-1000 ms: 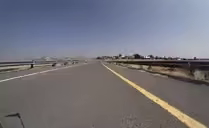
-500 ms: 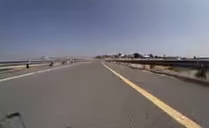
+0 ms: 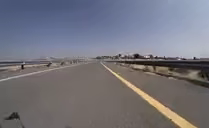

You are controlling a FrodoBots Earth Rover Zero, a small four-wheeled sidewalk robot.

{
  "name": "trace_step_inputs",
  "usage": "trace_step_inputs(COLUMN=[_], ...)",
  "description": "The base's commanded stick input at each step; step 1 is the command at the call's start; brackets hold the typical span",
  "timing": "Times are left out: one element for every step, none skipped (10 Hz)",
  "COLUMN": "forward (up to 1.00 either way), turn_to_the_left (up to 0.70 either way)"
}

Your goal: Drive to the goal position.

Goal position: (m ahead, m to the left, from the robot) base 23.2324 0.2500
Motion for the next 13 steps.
trace_step_inputs(forward=[1.0, 1.0, 1.0, 1.0, 1.0, 1.0, 1.0, 1.0, 1.0, 1.0, 1.0, 1.0, 1.0], turn_to_the_left=[0.0, 0.0, 0.0, 0.0, 0.0, 0.0, 0.0, 0.0, 0.0, 0.0, 0.0, 0.0, 0.0])
